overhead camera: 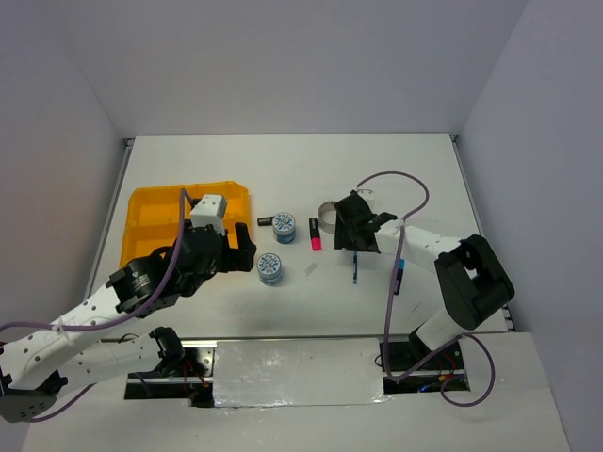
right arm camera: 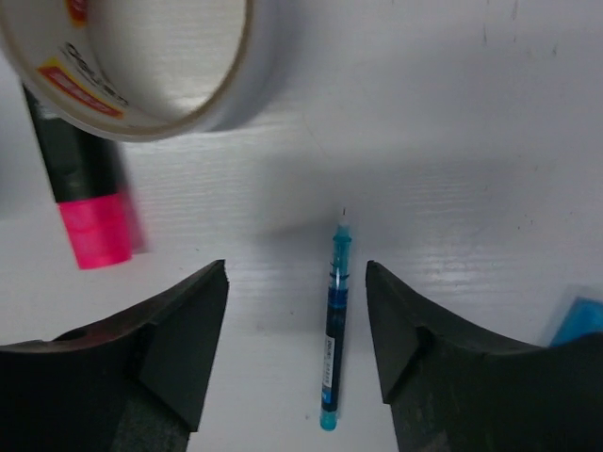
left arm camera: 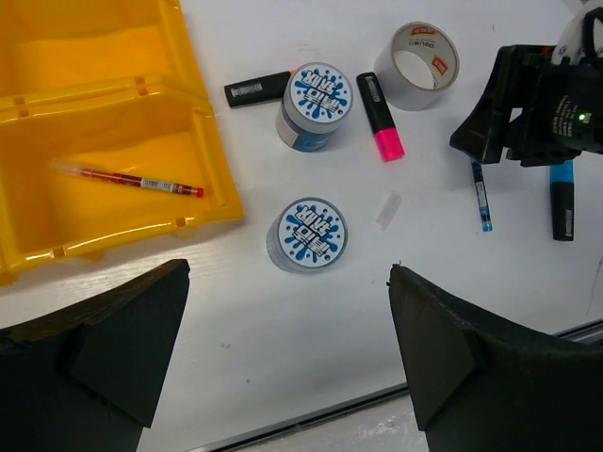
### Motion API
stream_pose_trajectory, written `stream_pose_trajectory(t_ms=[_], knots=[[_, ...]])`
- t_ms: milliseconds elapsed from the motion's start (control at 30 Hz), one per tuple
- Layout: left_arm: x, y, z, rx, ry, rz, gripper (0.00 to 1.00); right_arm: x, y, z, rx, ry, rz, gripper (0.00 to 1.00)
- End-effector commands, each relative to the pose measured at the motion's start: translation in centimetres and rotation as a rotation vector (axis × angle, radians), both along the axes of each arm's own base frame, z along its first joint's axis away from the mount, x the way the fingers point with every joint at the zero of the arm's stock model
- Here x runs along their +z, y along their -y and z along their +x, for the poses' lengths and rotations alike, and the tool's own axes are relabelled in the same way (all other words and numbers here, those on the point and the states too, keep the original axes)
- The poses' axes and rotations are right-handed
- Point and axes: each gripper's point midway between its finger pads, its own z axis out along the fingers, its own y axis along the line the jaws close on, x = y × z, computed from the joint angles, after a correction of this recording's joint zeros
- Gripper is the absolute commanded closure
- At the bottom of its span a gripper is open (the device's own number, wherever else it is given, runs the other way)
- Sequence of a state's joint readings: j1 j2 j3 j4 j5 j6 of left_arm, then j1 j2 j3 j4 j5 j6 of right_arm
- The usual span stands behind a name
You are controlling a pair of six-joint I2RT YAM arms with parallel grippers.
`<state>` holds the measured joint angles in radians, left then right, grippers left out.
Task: Sort the stationery into containers
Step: Pick up the pen from the center of the board.
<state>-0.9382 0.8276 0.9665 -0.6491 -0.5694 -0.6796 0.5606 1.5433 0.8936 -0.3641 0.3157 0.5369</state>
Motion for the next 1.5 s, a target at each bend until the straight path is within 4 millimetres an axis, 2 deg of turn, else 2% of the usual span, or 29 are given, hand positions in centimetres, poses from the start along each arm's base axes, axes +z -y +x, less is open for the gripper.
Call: stream_pose_trajectory(t_ms=[0,67,233,433,600,767,867,900,1033,1100,1200,1333,1433,1467], knots=[[1.0,0.6,0.2,-0.032,0.035,-0.023,0.01,-1.4,-0.1,-0.8,-0.015,-0.034,0.024,0.35],[1.0,0.5,0.2,-0.031,0.04,-0.022,0.01,-2.4,0.0,-1.6,-0.018,-0.054,0.039,0.36],[0.8,1.0,0.2,-0.047,0.03,-0.013,0.0,-3.0,1.1,-3.1,-0.045,-0.066,0.031,0.37],[0.8,0.9,0.2,-0.051,0.035,-0.018,0.01,-4.4,1.1,-5.7,-0.03,-0.12,0.08,0.43],[1.3,0.8,0.1,-0.054,0.048,-0.028,0.01,-4.3,1.7,-7.4,-0.048,-0.143,0.076,0.54],[1.3,1.2,0.1,-0.069,0.052,-0.037,0.01,-4.0,2.1,-8.5,-0.042,-0.162,0.001,0.57],[1.1,1.4,0.1,-0.078,0.045,-0.034,0.01,-4.4,2.2,-8.4,-0.042,-0.174,-0.021,0.63],[1.2,1.4,0.1,-0.078,0.045,-0.034,0.01,-5.1,2.2,-8.8,-0.032,-0.2,-0.023,0.67],[2.0,1.4,0.1,-0.081,0.061,-0.049,0.01,-6.1,1.5,-8.8,-0.008,-0.227,-0.015,0.76],[2.2,1.6,0.1,-0.088,0.064,-0.049,0.01,-6.3,1.4,-8.9,0.002,-0.24,-0.02,0.86],[2.8,2.4,0.3,-0.109,0.069,-0.056,0.01,-6.2,1.3,-8.8,0.009,-0.233,-0.012,1.0],[4.0,4.2,0.9,-0.152,0.104,-0.104,0.01,-5.4,0.9,-8.2,0.007,-0.184,0.022,1.0],[3.7,7.2,1.0,-0.247,0.089,-0.139,0.01,-3.1,0.4,-7.4,-0.006,-0.084,0.099,1.0],[3.7,8.3,1.0,-0.282,0.083,-0.151,0.01,-1.4,0.3,-6.9,-0.012,-0.024,0.133,1.0]])
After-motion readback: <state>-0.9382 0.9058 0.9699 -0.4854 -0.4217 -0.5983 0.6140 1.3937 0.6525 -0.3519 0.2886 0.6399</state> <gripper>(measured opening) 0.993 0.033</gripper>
